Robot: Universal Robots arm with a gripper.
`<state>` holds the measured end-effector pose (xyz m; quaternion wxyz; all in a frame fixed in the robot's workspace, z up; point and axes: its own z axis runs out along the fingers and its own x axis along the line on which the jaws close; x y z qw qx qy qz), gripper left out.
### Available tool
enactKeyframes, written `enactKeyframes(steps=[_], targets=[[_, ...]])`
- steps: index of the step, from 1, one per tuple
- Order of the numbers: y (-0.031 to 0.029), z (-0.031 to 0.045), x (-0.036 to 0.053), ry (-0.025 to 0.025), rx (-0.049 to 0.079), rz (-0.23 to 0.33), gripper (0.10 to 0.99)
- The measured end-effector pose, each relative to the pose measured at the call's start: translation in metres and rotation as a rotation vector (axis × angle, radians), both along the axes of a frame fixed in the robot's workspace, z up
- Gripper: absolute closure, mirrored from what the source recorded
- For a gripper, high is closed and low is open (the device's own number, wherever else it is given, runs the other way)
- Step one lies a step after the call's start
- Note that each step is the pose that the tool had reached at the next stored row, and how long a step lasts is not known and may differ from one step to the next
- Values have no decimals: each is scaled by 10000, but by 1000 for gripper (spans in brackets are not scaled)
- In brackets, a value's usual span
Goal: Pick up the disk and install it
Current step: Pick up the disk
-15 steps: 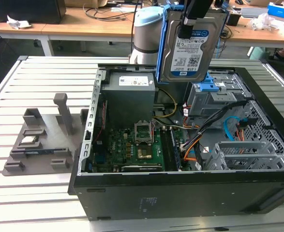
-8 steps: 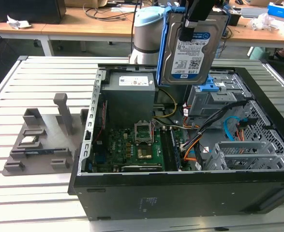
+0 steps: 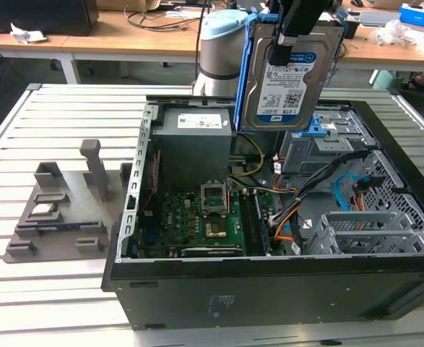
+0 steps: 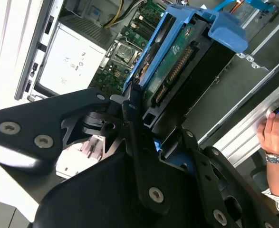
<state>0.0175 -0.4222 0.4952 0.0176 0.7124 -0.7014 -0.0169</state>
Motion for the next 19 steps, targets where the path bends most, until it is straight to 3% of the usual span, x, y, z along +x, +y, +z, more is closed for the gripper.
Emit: enactKeyframes(steps=[19], targets=[[-303, -20, 0, 0, 0, 0, 722]])
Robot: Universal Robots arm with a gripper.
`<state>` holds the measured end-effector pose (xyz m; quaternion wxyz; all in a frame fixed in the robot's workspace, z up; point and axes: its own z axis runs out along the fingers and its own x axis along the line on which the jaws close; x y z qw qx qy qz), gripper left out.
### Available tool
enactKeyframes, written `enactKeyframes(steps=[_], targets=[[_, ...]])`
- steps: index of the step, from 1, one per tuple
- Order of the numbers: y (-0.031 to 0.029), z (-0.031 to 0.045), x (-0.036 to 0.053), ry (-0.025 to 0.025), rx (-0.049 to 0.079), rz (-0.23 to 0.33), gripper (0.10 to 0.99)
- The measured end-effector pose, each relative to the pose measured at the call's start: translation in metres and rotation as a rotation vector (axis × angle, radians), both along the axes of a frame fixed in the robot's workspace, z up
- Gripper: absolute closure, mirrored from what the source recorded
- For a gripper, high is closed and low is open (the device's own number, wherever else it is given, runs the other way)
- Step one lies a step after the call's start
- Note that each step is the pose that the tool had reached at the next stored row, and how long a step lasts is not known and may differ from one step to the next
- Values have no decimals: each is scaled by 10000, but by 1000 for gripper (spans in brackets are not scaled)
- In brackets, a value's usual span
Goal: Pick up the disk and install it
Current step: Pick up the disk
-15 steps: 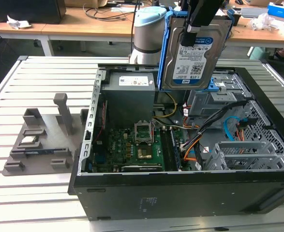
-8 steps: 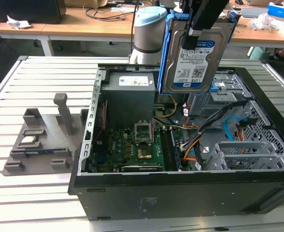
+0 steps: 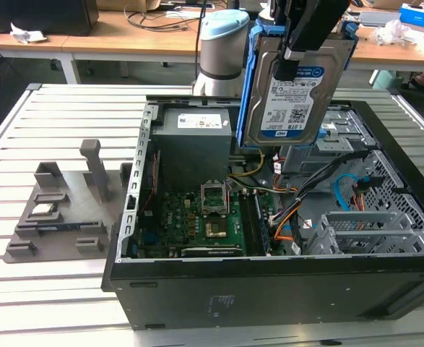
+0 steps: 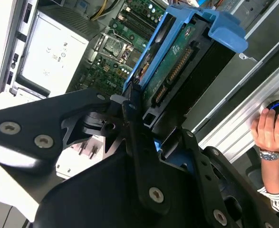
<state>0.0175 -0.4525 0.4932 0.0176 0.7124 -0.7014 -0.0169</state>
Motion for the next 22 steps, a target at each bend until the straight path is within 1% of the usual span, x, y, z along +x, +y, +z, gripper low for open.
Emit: enactKeyframes(steps=[6, 9, 13, 15, 17, 20, 22], targets=[[-86, -4, 0, 0, 0, 0, 722], [-175, -7, 0, 0, 1, 0, 722], [-231, -9, 0, 0, 1, -1, 722], [-271, -11, 0, 0, 1, 0, 722], [-293, -12, 0, 0, 0, 0, 722], [-357, -15, 0, 0, 1, -1, 722], [-389, -17, 0, 0, 0, 0, 722]])
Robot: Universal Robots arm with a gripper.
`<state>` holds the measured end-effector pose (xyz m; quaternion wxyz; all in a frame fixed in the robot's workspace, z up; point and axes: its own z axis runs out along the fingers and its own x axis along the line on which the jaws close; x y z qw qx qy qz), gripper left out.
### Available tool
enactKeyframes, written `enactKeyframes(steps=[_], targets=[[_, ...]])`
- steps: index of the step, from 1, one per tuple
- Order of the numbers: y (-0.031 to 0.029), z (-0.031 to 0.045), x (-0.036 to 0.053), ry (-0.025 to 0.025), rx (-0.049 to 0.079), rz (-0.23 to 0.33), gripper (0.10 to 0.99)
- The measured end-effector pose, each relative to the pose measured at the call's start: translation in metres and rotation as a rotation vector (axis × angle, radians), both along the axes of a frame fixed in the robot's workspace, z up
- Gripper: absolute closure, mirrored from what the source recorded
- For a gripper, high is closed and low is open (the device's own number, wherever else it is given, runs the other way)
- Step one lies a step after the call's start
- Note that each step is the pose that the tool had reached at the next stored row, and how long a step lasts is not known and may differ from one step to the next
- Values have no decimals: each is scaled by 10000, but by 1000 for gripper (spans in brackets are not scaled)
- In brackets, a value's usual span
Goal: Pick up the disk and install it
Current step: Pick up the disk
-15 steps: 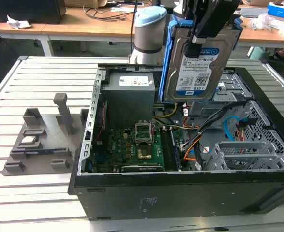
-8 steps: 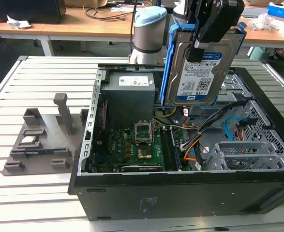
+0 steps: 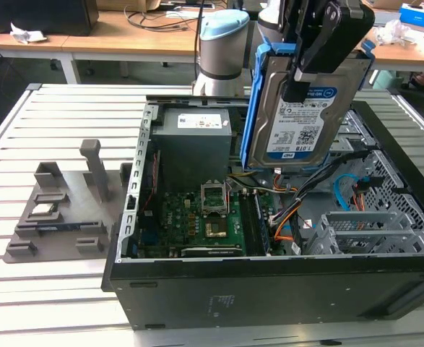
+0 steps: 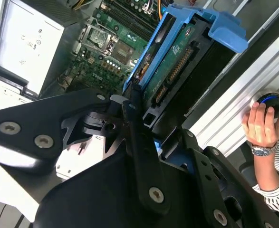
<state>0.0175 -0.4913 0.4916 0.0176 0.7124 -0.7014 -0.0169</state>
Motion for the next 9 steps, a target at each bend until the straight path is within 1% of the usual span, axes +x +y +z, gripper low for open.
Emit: enactKeyframes(steps=[1, 4, 5, 7, 9], targets=[[-10, -1, 0, 0, 1, 0, 722], [-69, -4, 0, 0, 1, 0, 722], [-102, -5, 0, 0, 1, 0, 722], [-123, -7, 0, 0, 1, 0, 722], [-155, -9, 0, 0, 1, 0, 722]])
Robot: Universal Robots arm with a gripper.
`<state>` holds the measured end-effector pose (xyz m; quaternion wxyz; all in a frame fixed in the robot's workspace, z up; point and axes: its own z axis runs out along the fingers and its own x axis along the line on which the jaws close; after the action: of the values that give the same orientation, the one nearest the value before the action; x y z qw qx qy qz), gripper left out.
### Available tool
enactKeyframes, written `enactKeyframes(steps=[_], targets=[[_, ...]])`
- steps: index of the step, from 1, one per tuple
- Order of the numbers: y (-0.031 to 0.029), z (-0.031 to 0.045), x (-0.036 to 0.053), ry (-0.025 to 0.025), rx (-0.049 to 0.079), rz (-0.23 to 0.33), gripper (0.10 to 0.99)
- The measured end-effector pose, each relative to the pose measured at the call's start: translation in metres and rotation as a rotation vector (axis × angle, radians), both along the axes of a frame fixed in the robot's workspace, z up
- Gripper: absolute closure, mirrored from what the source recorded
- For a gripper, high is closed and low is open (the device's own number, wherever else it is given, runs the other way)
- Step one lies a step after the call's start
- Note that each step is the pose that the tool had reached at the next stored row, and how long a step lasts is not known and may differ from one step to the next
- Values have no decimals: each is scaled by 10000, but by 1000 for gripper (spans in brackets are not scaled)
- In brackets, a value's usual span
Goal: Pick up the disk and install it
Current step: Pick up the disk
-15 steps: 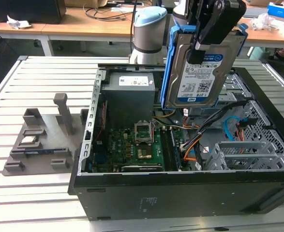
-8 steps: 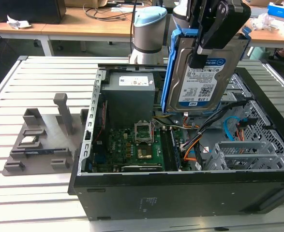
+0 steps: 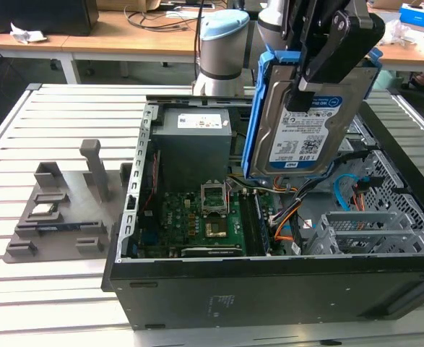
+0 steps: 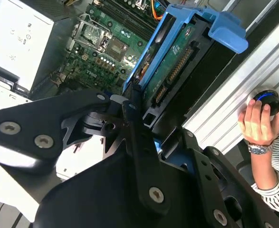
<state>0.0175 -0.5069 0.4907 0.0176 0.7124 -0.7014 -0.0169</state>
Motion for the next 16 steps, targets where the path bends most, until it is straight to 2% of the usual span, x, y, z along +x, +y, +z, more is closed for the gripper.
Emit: enactKeyframes(steps=[12, 15, 16], targets=[[-178, -12, 0, 0, 0, 1, 722], [-266, -16, 0, 0, 1, 1, 722], [-315, -17, 0, 0, 0, 0, 722]])
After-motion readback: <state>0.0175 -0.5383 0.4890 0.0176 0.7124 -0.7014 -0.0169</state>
